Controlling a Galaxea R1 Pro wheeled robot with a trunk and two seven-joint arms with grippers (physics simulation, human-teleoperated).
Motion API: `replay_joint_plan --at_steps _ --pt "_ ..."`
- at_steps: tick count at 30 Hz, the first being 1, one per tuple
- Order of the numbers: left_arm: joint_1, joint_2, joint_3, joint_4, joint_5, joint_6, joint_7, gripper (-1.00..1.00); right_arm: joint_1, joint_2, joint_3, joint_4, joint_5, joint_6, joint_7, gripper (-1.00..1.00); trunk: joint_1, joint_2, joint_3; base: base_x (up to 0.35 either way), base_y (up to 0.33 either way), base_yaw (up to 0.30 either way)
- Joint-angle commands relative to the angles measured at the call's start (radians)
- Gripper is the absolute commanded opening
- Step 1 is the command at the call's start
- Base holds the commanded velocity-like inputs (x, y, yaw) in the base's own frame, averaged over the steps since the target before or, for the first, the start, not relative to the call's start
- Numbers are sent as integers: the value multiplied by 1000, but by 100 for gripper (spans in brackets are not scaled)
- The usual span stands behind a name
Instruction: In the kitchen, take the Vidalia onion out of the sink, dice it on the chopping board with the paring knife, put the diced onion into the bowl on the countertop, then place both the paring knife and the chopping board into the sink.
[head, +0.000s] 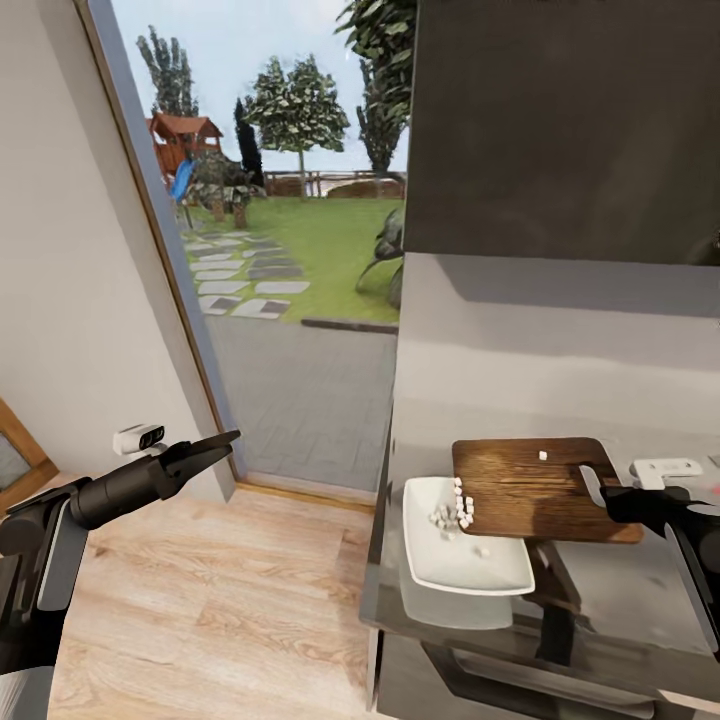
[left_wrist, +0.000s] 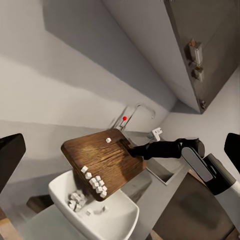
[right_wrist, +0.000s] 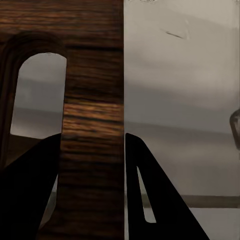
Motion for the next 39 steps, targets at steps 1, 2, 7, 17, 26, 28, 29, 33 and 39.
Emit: replay_joint_plan --at_steps 1,2,7,17,26,28,29,33,39 --pt "-1 0 0 0 2 10 -2 100 -1 0 -1 -1 10 4 10 -100 1 -2 0 0 0 0" --pt "-1 0 0 0 2 10 -2 100 -1 0 -1 -1 10 4 10 -100 1 -2 1 0 0 0" --pt "-1 0 0 0 2 10 -2 100 -1 0 0 -2 9 11 14 -100 1 -2 9 0 0 0" --pt "-1 0 0 0 2 10 -2 100 -1 -1 -4 -3 8 27 96 -100 1 -2 26 0 0 0" --pt "-1 0 0 0 2 10 -2 100 -1 -3 -7 -3 8 60 141 -100 1 -2 40 0 0 0" --pt "-1 0 0 0 2 10 -2 100 -1 -3 -8 -3 8 60 143 -100 1 -2 44 0 0 0" --pt "-1 0 0 0 2 10 -2 100 -1 -3 -8 -3 8 61 143 -100 1 -2 45 0 0 0" --pt "-1 0 0 0 2 10 -2 100 -1 -3 -8 -3 8 60 144 -100 1 -2 52 0 0 0" --pt "-1 0 0 0 2 10 -2 100 -1 -4 -8 -3 9 60 144 -100 1 -2 62 0 0 0"
